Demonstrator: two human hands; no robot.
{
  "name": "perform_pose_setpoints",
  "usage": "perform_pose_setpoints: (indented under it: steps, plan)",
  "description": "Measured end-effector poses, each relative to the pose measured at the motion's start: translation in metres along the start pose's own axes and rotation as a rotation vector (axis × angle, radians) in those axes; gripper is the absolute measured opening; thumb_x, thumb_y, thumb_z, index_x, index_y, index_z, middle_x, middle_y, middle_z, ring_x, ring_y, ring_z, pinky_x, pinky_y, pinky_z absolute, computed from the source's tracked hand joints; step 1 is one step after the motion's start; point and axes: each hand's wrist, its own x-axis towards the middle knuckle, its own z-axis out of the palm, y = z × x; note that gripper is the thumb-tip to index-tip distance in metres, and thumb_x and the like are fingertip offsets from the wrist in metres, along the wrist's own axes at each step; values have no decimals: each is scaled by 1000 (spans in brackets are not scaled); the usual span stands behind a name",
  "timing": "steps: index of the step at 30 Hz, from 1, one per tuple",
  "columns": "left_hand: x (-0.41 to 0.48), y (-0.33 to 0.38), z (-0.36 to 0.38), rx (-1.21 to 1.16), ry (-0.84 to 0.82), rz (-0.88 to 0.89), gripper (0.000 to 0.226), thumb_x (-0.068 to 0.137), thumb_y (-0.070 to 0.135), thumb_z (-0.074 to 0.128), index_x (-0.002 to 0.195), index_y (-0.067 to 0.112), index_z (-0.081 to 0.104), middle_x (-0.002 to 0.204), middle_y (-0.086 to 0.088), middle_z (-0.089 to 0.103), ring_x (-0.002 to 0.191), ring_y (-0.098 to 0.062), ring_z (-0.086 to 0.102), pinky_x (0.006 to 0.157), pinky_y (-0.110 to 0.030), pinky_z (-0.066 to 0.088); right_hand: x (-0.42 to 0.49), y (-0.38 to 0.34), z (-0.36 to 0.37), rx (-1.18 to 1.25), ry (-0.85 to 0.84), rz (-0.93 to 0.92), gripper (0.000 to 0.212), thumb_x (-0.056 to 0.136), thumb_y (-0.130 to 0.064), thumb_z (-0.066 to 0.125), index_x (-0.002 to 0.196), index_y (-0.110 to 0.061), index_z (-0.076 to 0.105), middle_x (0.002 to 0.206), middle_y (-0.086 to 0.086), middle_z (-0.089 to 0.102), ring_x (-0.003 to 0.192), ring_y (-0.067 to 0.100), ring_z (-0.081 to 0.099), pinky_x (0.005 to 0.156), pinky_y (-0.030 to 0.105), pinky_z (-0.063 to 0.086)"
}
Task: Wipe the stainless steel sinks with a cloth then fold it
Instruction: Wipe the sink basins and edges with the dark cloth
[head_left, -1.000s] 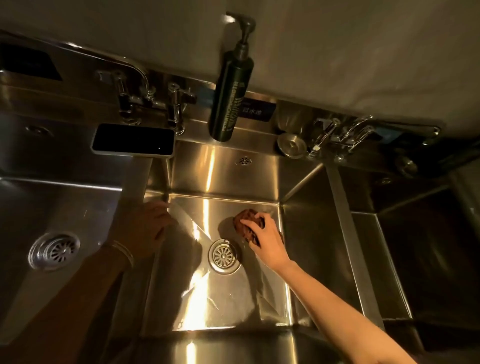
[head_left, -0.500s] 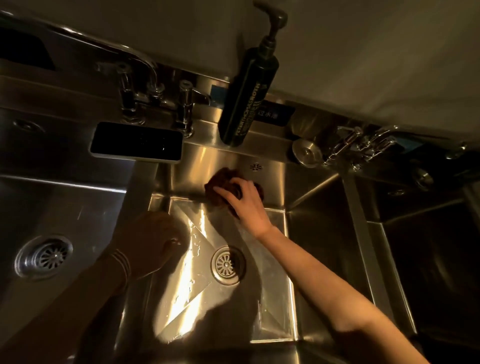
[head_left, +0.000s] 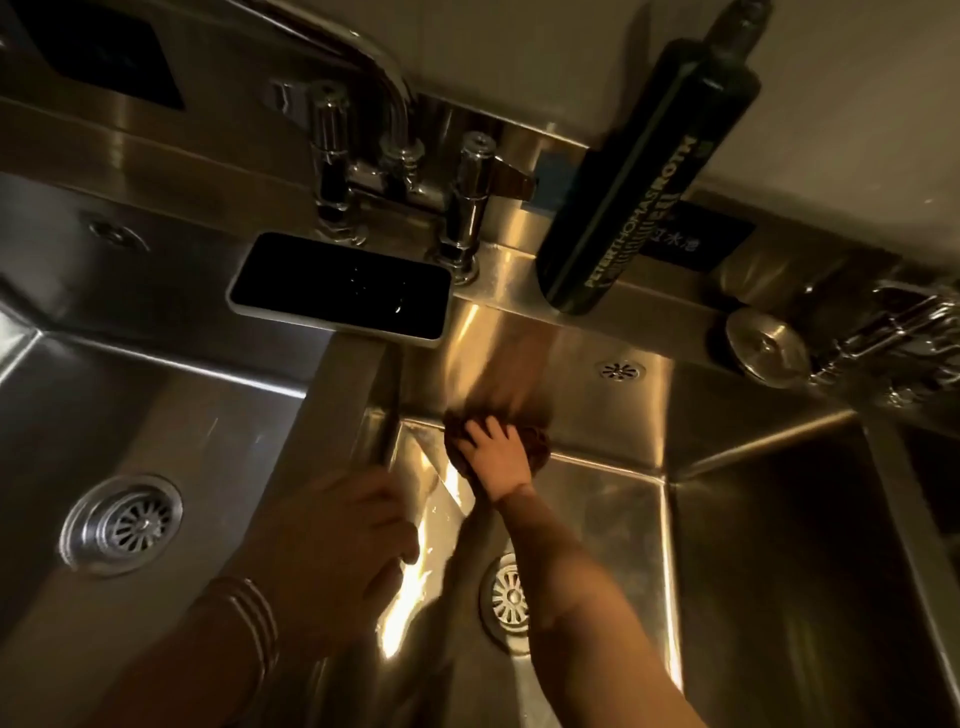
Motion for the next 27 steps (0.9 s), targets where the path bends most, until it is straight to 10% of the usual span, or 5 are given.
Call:
perform_pose_setpoints:
  steps: [3,6,11,19,27]
  plan:
    - [1,0,-4,43,-35,1,22,72,32,46,68,28,68,74,12,64,87,-7,49,79,-23,38,-9,3,-10,-5,-35,53,36,88,-24,50,121,-31,61,127,-1,52,114,27,45,82,36,42]
    - [2,5,-9,35,-51,-3,24,73,33,45,67,28,67,73,11,64,81,-8,56,78,-20,41,-27,14,-40,50,436,28,53,65,-15,75,116,-28,65,110,5,57,96,27,47,74,34,41]
    - [5,7,-10,49,-2,9,27,73,34,43,67,26,69,73,10,65,87,-7,46,76,-23,44,-61,53,-98,87,1102,210,45,82,-13,59,121,-32,50,112,6,41,102,29,40,87,38,35]
    - [6,6,-14,130,-6,35,29,70,33,42,63,25,68,69,9,64,83,-6,41,73,-19,30,-71,81,-4,-70,432,88,46,52,-18,86,94,-28,73,106,6,44,87,28,37,63,34,50]
    - [4,3,-7,114,-18,-7,28,72,32,43,64,24,69,71,5,64,85,-8,44,75,-25,31,-132,128,-50,-8,766,452,43,80,-16,48,120,-32,49,115,8,42,108,32,40,88,43,37]
